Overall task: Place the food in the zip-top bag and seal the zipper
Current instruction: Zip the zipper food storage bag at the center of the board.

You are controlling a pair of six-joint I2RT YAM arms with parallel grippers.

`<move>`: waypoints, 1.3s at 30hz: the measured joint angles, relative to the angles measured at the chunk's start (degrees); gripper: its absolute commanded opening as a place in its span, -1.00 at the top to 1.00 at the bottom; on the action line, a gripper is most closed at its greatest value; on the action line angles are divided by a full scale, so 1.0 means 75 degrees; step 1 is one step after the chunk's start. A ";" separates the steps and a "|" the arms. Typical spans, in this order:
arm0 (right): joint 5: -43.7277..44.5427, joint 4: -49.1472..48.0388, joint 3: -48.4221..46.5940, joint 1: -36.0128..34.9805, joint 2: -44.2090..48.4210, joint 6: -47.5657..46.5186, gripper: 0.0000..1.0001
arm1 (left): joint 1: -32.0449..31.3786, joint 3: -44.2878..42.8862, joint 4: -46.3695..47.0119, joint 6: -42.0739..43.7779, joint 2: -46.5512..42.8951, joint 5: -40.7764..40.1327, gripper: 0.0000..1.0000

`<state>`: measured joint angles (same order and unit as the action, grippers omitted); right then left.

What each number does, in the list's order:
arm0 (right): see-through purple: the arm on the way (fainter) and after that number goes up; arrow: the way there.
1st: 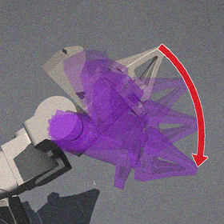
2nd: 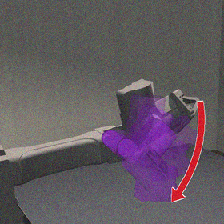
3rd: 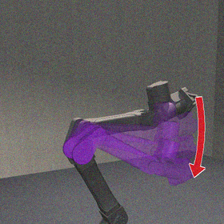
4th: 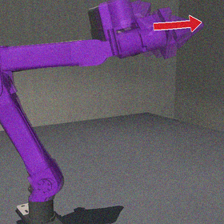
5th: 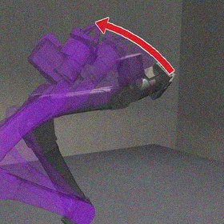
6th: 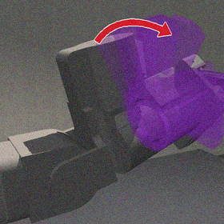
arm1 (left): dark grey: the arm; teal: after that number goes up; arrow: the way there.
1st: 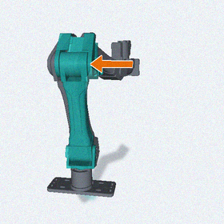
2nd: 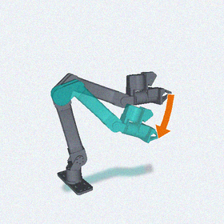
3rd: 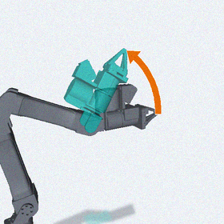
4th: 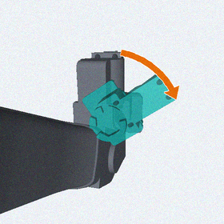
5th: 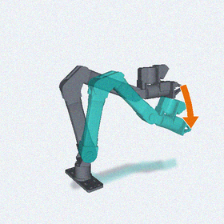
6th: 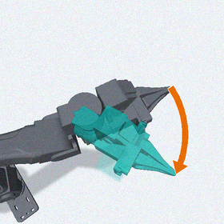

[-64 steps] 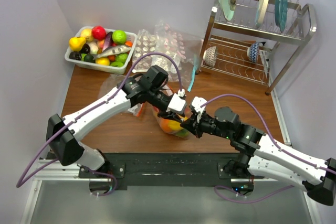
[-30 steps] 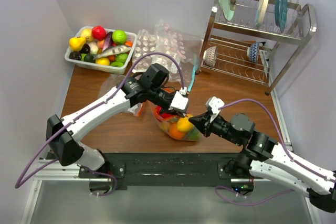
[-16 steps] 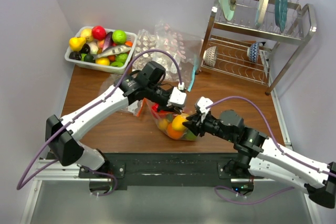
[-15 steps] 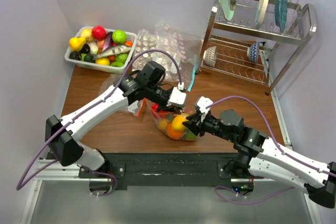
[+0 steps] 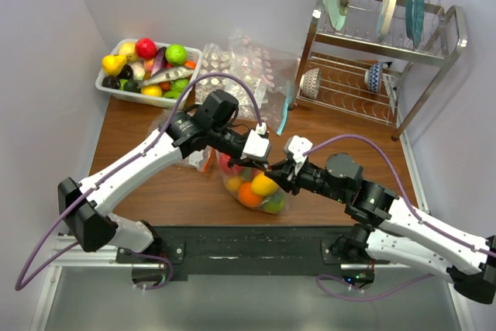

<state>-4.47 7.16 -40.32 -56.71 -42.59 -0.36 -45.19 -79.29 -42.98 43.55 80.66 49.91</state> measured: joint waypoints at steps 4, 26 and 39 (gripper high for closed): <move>-0.0108 0.0015 -0.0029 0.0000 -0.0125 -0.0096 0.61 | -0.0026 -0.0003 -0.0105 0.0003 0.0000 -0.0009 1.00; -0.0105 0.0323 0.0035 0.0006 0.0399 -0.0082 1.00 | -0.0181 0.0003 -0.0017 0.0020 -0.0117 -0.0079 1.00; 0.0638 0.0364 0.0443 -0.0035 0.1553 0.0463 1.00 | -0.0347 0.0262 0.0839 -0.0210 -0.0178 -0.0119 1.00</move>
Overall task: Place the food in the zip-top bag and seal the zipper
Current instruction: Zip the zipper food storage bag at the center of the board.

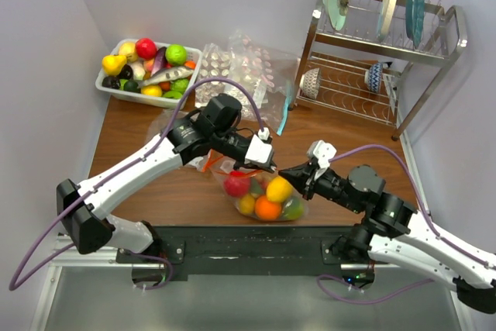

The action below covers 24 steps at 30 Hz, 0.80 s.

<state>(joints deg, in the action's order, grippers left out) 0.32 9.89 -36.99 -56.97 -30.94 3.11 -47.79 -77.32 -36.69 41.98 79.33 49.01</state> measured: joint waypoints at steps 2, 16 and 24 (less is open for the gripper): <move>0.0087 0.0009 0.0029 0.0003 0.0085 0.0047 1.00 | 0.0003 0.0082 0.0102 -0.0134 -0.0015 -0.0067 1.00; -0.0356 -0.0026 -0.0265 0.0017 -0.1075 -0.0108 -0.22 | 0.0335 0.0399 -0.0154 -0.0513 -0.0157 -0.0618 1.00; -0.0766 -0.0012 -0.0539 0.0017 -0.1241 -0.0487 -0.18 | 0.0335 0.0166 -0.0169 -0.0481 -0.0481 -0.0248 1.00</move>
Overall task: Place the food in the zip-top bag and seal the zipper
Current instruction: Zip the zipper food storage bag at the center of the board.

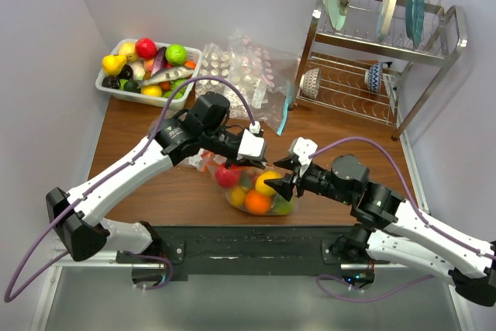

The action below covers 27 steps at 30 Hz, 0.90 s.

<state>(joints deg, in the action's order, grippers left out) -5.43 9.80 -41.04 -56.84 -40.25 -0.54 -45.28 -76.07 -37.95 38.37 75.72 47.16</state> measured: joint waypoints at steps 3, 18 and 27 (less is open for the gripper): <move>-0.0224 -0.0006 -0.0163 0.0003 0.0000 -0.0140 -0.17 | 0.0000 -0.0058 -0.0029 0.0029 -0.0099 0.0152 1.00; -0.0793 -0.0055 -0.0329 0.0003 -0.0350 -0.0490 0.93 | 0.0000 -0.0146 -0.0172 0.0169 -0.0175 0.0717 1.00; -0.0726 -0.0061 -0.0367 0.0000 -0.0224 -0.0329 1.00 | -0.0017 -0.0128 -0.0125 0.0160 -0.0283 0.0787 1.00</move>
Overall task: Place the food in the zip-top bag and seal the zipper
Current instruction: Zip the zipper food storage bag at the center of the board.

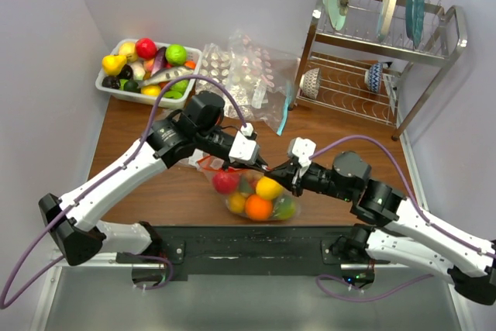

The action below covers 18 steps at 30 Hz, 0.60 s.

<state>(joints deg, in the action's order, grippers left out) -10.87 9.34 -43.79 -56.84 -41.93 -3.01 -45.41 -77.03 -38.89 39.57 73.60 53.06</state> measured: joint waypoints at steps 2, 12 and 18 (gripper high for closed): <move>0.0189 -0.0070 0.0050 0.0000 0.0181 0.0079 1.00 | -0.0023 0.0070 0.0300 -0.0195 -0.0085 -0.0090 1.00; 0.1320 -0.1110 0.1119 -0.0050 0.1647 0.0822 1.00 | -0.0114 0.1431 0.2801 -0.1874 -0.0790 -0.0699 1.00; 0.1719 -0.1102 0.1128 -0.0070 0.1716 0.0953 1.00 | -0.0082 0.1644 0.3325 -0.2480 -0.0828 -0.0988 1.00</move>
<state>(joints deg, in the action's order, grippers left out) 2.02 1.08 -35.33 -57.36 -29.06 4.14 -46.02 -64.71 -13.96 20.97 67.40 45.65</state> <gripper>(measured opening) 0.007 0.077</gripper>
